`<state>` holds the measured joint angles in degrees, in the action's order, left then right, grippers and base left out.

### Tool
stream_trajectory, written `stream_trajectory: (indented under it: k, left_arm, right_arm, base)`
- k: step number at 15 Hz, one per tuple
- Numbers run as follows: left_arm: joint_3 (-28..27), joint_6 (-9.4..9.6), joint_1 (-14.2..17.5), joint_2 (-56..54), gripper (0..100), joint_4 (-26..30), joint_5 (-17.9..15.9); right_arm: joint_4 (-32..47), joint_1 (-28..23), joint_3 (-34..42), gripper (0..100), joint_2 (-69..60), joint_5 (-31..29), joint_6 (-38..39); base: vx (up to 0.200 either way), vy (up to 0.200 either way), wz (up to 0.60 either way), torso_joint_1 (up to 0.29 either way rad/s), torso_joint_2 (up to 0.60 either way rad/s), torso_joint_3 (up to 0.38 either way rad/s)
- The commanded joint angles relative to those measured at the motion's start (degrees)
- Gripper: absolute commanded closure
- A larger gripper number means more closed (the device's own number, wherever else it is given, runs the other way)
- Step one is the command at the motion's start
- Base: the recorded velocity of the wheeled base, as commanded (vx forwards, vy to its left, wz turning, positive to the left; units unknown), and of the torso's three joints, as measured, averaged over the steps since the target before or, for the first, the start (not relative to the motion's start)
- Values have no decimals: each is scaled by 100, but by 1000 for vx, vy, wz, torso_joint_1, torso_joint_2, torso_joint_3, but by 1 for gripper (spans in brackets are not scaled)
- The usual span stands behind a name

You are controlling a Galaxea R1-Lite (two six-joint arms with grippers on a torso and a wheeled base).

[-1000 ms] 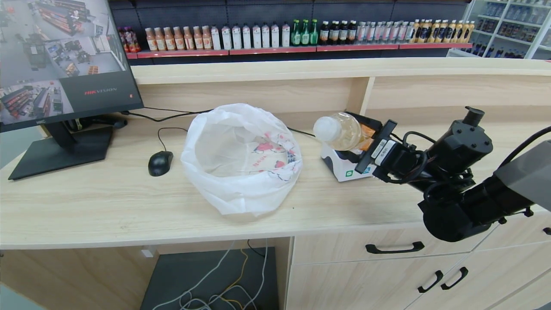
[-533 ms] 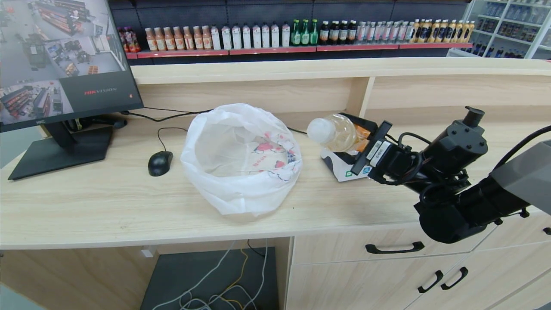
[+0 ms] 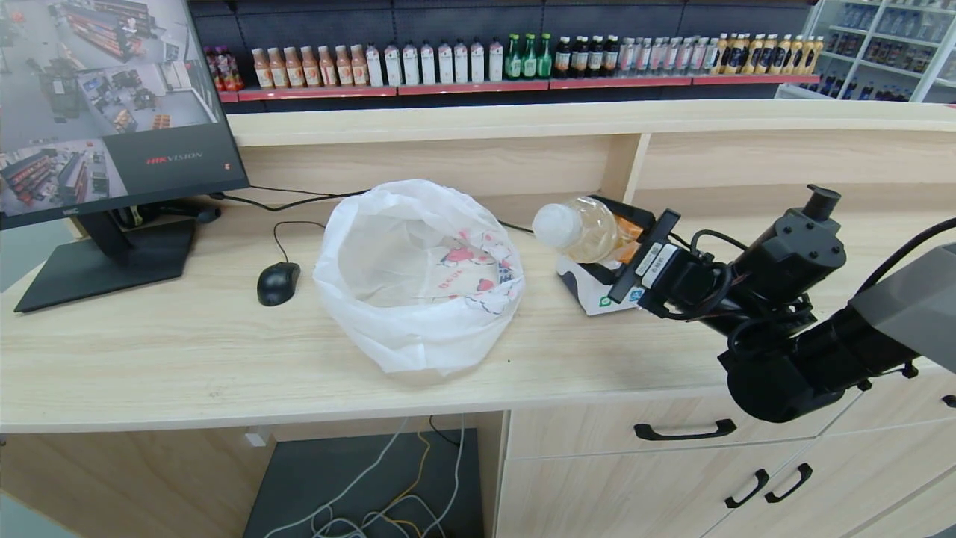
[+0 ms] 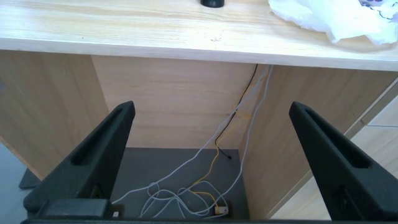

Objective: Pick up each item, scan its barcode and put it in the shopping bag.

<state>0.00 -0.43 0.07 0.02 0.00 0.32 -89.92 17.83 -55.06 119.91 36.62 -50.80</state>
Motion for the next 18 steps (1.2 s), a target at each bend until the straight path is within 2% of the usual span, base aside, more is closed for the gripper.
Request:
stream_trajectory:
  k: [1, 8, 13, 18]
  left_arm:
    - [0, -1, 1, -2, 0, 0, 3]
    - [0, -1, 1, -2, 0, 0, 3]
    - [0, -1, 1, -2, 0, 0, 3]
    - [0, -1, 1, -2, 0, 0, 3]
  right_arm:
    - [-8, 9, 5, 100, -2, -15, 0]
    - [-8, 124, -4, 100, -363, -313, 325]
    - [-8, 361, -4, 100, -996, -1201, 1318]
    - [-8, 976, 154, 100, -1382, -1983, 2487]
  base:
    - [0, 0, 0, 0, 0, 0]
    - [0, 0, 0, 0, 0, 0]
    - [0, 0, 0, 0, 0, 0]
    - [0, 0, 0, 0, 0, 0]
